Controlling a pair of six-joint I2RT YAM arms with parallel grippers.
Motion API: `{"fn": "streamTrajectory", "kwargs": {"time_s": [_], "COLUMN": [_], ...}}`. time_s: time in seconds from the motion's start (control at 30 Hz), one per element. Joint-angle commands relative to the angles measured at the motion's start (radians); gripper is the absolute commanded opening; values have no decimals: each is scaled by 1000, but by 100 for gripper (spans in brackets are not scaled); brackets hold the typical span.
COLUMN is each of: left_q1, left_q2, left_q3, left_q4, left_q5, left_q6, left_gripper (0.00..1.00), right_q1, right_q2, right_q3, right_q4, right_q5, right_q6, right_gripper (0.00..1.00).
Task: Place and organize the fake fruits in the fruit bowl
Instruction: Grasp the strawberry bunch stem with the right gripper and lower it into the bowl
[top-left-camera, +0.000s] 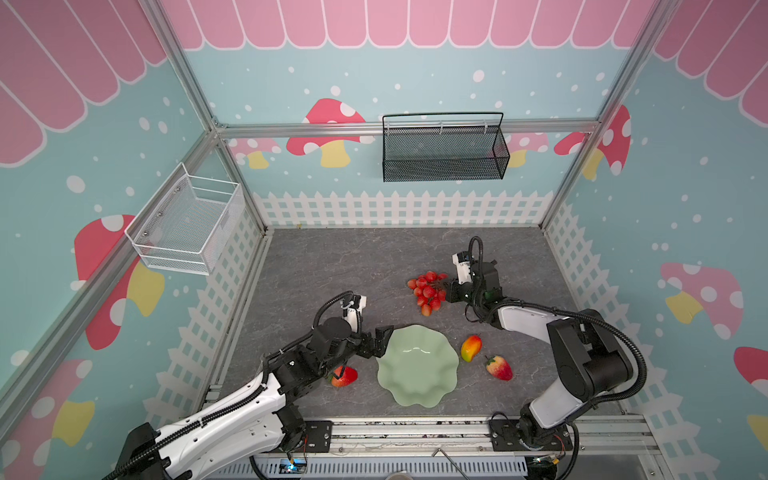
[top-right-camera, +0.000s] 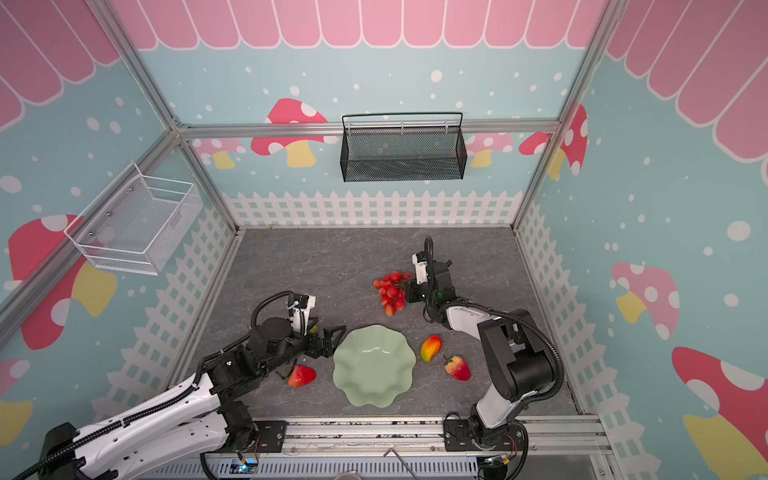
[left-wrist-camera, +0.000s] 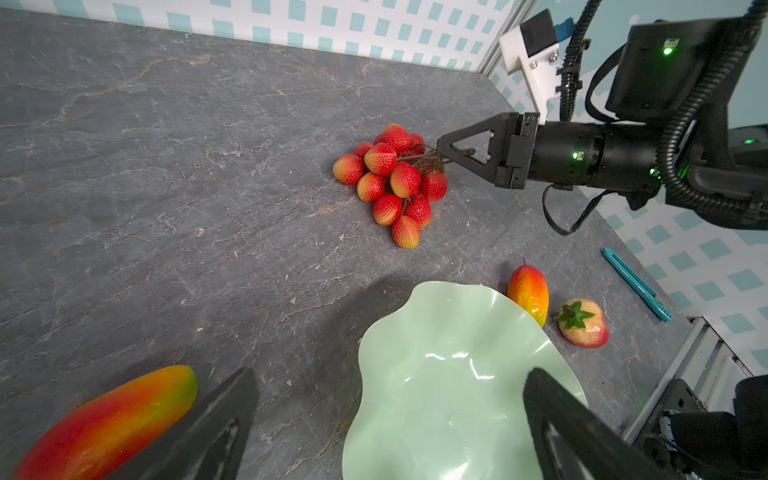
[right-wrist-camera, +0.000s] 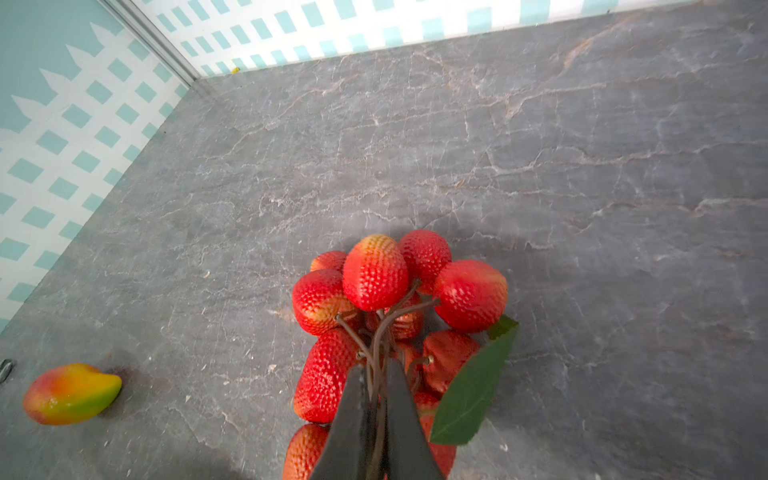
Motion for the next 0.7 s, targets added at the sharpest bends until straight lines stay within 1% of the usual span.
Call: {"fn": "streamTrajectory", "kwargs": {"time_s": [0.0, 0.07, 0.13, 0.23, 0.27, 0.3, 0.33, 0.4, 0.5, 0.67], "left_q1": [-4, -4, -6, -5, -5, -4, -3, -3, -4, -3], "left_q2": [-22, -31, -45, -76, -90, -104, -112, -136, -181, -255], "left_q3": [-11, -6, 5, 19, 20, 27, 38, 63, 83, 92], "left_q4": [-23, -42, -74, -137, -166, -207, -246, -329, -388, -447], "left_q5": [-24, -24, -21, -21, -25, -39, -58, -76, -61, -16], "left_q6": [-8, -9, -12, -27, -33, -39, -44, -45, -41, -60], "left_gripper": [100, 100, 100, 100, 100, 100, 100, 100, 100, 100], "right_q1": [6, 5, 6, 7, 9, 15, 26, 63, 115, 182], "right_q2": [-12, -47, -96, -188, -222, -266, -307, -405, -542, -667], "right_q3": [53, 64, 61, 32, 13, -14, -42, -95, -151, -228], "right_q4": [22, 35, 36, 7, -7, -22, -31, -105, -206, -318], "right_q5": [48, 38, -3, -141, -209, -272, -309, -328, -339, -400], "right_q6": [-19, -29, -35, -35, -35, -35, -37, -51, -50, -26], "right_gripper": [0, 0, 0, 0, 0, 0, 0, 0, 0, 0]}}
